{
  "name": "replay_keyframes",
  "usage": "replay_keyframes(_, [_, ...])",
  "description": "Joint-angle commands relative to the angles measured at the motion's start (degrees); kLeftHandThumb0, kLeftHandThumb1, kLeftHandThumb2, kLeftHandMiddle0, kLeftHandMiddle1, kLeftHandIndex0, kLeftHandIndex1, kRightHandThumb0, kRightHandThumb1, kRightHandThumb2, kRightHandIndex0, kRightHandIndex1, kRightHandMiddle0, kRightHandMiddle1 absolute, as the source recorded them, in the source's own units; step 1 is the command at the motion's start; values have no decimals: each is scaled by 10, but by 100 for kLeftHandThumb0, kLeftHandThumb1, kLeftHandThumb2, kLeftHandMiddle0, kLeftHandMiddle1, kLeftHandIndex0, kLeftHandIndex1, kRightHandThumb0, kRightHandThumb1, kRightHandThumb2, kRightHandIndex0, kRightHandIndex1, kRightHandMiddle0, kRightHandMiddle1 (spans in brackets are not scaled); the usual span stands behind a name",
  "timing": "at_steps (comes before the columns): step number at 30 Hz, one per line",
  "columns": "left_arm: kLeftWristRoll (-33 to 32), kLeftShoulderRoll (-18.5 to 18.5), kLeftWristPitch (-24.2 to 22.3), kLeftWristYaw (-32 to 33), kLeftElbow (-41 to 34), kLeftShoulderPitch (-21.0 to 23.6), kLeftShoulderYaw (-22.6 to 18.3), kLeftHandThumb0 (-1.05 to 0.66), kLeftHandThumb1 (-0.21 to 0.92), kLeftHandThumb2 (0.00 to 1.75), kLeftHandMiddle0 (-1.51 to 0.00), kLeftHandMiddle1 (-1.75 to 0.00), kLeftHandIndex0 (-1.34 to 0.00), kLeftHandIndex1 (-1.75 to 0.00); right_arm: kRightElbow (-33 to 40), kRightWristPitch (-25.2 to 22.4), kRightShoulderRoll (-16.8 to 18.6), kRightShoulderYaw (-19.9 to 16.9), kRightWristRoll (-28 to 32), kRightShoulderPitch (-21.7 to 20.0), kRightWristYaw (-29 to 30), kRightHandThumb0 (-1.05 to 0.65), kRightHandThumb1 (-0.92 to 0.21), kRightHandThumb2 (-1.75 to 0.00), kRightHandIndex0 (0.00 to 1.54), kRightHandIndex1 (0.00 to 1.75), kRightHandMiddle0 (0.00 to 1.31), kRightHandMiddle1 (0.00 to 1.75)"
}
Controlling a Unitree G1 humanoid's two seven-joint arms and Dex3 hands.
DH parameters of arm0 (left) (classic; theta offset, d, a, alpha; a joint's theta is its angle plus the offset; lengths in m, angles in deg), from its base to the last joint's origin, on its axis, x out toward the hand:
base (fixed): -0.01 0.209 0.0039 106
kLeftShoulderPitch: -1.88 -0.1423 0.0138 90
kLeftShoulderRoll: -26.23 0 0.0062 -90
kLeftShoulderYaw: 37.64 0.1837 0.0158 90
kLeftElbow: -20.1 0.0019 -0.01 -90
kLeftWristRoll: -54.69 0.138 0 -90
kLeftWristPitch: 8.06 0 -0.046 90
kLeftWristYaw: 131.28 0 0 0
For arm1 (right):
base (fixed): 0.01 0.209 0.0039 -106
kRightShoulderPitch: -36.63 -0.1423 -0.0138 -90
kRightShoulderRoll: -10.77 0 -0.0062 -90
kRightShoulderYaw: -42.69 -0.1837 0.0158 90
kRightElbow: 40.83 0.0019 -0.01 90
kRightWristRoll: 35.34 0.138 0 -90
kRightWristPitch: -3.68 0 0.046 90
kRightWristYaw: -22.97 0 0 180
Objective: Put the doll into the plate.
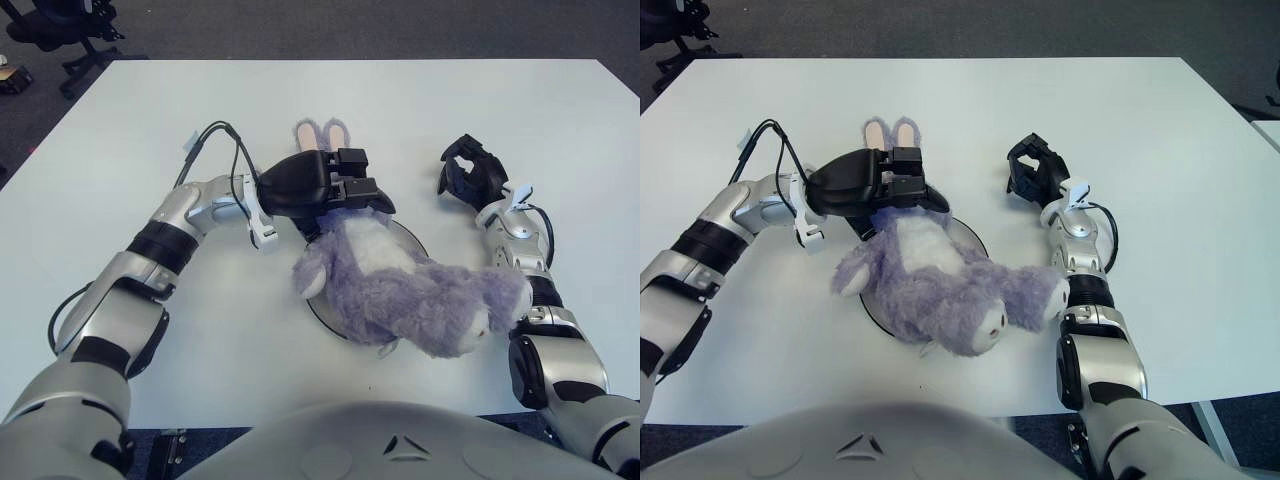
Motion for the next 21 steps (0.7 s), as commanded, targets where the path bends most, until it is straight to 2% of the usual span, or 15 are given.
replay_keyframes(1, [-19,3,-5,-19,-9,-8,-13,-49,92,13,-42,-73,-38,-27,-15,-22,4,5,-10,17,-1,-38,-70,-82,86,175,34,175])
replay_keyframes(2, [-57,-1,-16,-44,-11,-11,1,-49,92,13,-42,-72,-38,-27,-16,-21,4,5,-10,17,0,-38,-70,-82,86,175,34,175])
replay_keyframes(3, [-88,-4,-23,-63,-12,-13,11,-53,92,16,-38,-62,-35,-24,-16,-21,4,5,-10,17,0,-38,-70,-82,86,175,34,175])
replay_keyframes(4, [-110,-5,-29,-79,-14,-15,17,-58,92,22,-33,-42,-31,-19,-17,-21,5,5,-10,17,0,-38,-70,-82,86,175,34,175])
replay_keyframes(5, [-124,-6,-33,-90,-15,-17,19,-62,92,26,-31,-28,-29,-15,-17,-21,5,5,-10,17,1,-38,-70,-82,86,175,34,175])
replay_keyframes(8, [-148,-1,-35,-112,-18,-21,16,-68,92,32,-28,-11,-26,-10,-17,-20,5,6,-10,17,2,-38,-70,-82,86,175,34,175])
replay_keyframes(16, [-174,10,-37,-154,-21,-30,2,-71,92,36,-26,-2,-24,-7,-17,-20,5,5,-10,17,2,-38,-69,-82,86,175,34,175])
replay_keyframes(21, [-200,15,-25,-177,-12,-31,4,-81,92,48,-20,0,-22,-5,-18,-21,5,6,-11,16,3,-38,-69,-82,86,175,35,175])
